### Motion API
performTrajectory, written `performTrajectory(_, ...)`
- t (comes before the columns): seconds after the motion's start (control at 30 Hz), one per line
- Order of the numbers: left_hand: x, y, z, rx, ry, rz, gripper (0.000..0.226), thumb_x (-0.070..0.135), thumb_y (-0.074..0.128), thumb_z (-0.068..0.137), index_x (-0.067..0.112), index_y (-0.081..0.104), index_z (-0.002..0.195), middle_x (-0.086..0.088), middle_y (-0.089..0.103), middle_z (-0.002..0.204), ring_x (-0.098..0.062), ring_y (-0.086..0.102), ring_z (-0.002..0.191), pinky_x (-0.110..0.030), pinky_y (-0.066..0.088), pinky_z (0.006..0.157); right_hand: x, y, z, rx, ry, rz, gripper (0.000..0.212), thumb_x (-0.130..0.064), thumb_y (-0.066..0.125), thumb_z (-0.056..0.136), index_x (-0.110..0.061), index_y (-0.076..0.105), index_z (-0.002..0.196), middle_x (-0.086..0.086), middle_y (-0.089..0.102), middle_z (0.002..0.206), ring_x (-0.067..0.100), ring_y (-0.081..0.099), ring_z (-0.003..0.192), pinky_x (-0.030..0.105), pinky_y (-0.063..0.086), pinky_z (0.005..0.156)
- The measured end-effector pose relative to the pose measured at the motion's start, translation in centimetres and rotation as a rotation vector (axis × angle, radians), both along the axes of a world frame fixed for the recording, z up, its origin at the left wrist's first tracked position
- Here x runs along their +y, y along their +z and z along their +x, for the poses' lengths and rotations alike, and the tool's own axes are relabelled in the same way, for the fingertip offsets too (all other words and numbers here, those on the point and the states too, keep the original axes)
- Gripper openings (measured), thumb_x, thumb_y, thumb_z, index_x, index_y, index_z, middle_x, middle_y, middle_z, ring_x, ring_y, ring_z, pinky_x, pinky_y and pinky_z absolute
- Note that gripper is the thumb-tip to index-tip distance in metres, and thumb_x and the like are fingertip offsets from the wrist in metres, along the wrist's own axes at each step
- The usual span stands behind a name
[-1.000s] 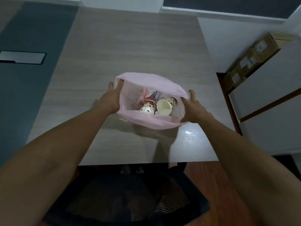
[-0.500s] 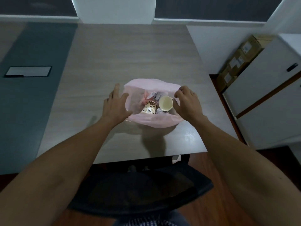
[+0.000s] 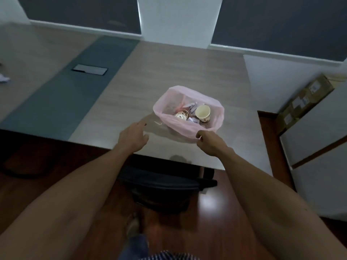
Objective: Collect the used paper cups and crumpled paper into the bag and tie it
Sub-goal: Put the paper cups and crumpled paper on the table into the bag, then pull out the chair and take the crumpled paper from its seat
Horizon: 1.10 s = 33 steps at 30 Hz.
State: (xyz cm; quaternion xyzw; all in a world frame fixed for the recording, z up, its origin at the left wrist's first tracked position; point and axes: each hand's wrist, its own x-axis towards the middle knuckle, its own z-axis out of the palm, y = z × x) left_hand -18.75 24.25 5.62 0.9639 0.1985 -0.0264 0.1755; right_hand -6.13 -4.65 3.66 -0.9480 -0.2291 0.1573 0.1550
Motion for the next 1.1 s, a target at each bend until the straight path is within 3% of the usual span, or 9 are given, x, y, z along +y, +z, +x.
performTrajectory(0.17,-4.1,0.4,-7.6,0.027,0.107,0.045,0.050,0.036,0.055,0.099,0.018,0.044,0.145,-0.013,0.059,0.132,-0.032,0.058,0.118,-0.042,0.048,0.091,-2.0,0.2,-4.1,0.034,0.150,0.036,0.029,-0.024,0.059,0.094,-0.014,0.065,0.121,0.010,0.064,0.126,0.031,0.061,0.111,0.042,0.053,0.092)
performTrajectory(0.3,-6.1,1.4,-11.8,0.043,0.199,0.092,0.040,0.036,0.054,0.099,0.014,0.051,0.133,-0.014,0.058,0.126,-0.035,0.058,0.113,-0.042,0.049,0.085,-3.3,0.8,-6.7,0.090,0.213,0.015,0.027,-0.030,0.061,0.094,-0.015,0.067,0.115,0.009,0.067,0.120,0.028,0.062,0.104,0.040,0.053,0.089)
performTrajectory(0.53,-8.2,1.1,-15.5,-0.085,0.355,0.214,0.038,0.041,0.056,0.097,0.008,0.063,0.116,-0.015,0.048,0.130,-0.034,0.045,0.122,-0.045,0.049,0.089,-4.3,-0.2,-10.4,0.160,0.075,0.116,0.030,-0.036,0.057,0.099,-0.010,0.070,0.089,0.010,0.069,0.094,0.028,0.063,0.089,0.038,0.052,0.080)
performTrajectory(0.67,-9.7,0.1,-16.8,-0.142,0.668,-0.062,0.043,0.050,0.056,0.095,0.019,0.055,0.125,-0.013,0.038,0.135,-0.035,0.048,0.117,-0.043,0.049,0.083,-3.9,-0.9,-12.6,0.223,-0.141,0.224,0.039,-0.033,0.055,0.093,0.000,0.071,0.082,0.020,0.071,0.086,0.037,0.067,0.082,0.040,0.054,0.073)
performTrajectory(0.8,-10.0,-0.7,-16.5,-0.254,0.756,-0.430,0.039,0.037,0.048,0.105,0.023,0.044,0.140,-0.008,0.053,0.110,-0.028,0.057,0.089,-0.036,0.046,0.074,-3.1,-0.7,-13.7,0.241,-0.246,0.286,0.035,-0.032,0.056,0.088,-0.007,0.077,0.077,0.011,0.076,0.081,0.030,0.070,0.076,0.039,0.057,0.070)
performTrajectory(0.9,-9.0,-1.0,-16.0,-0.370,0.805,-0.520,0.034,0.026,0.049,0.105,0.017,0.047,0.138,-0.009,0.058,0.109,-0.024,0.058,0.088,-0.032,0.046,0.072,-2.6,-0.4,-14.3,0.253,-0.225,0.300,0.030,-0.031,0.059,0.089,-0.013,0.078,0.074,0.005,0.075,0.078,0.027,0.069,0.076,0.038,0.056,0.070)
performTrajectory(1.03,-6.9,-1.5,-16.7,-0.407,0.869,-0.535,0.032,0.020,0.046,0.105,0.017,0.048,0.137,-0.012,0.060,0.112,-0.024,0.058,0.088,-0.030,0.042,0.071,-1.1,-0.7,-16.7,0.309,-0.029,0.282,0.033,-0.034,0.060,0.097,-0.007,0.077,0.090,0.019,0.073,0.087,0.029,0.065,0.075,0.033,0.047,0.063)
performTrajectory(1.1,-5.3,-1.9,-17.5,-0.426,0.898,-0.510,0.032,0.017,0.044,0.105,0.016,0.050,0.136,-0.014,0.060,0.117,-0.024,0.057,0.090,-0.030,0.041,0.073,0.1,-0.8,-18.5,0.376,0.076,0.286,0.033,-0.043,0.058,0.099,-0.016,0.077,0.101,0.011,0.074,0.094,0.027,0.068,0.087,0.037,0.054,0.076)
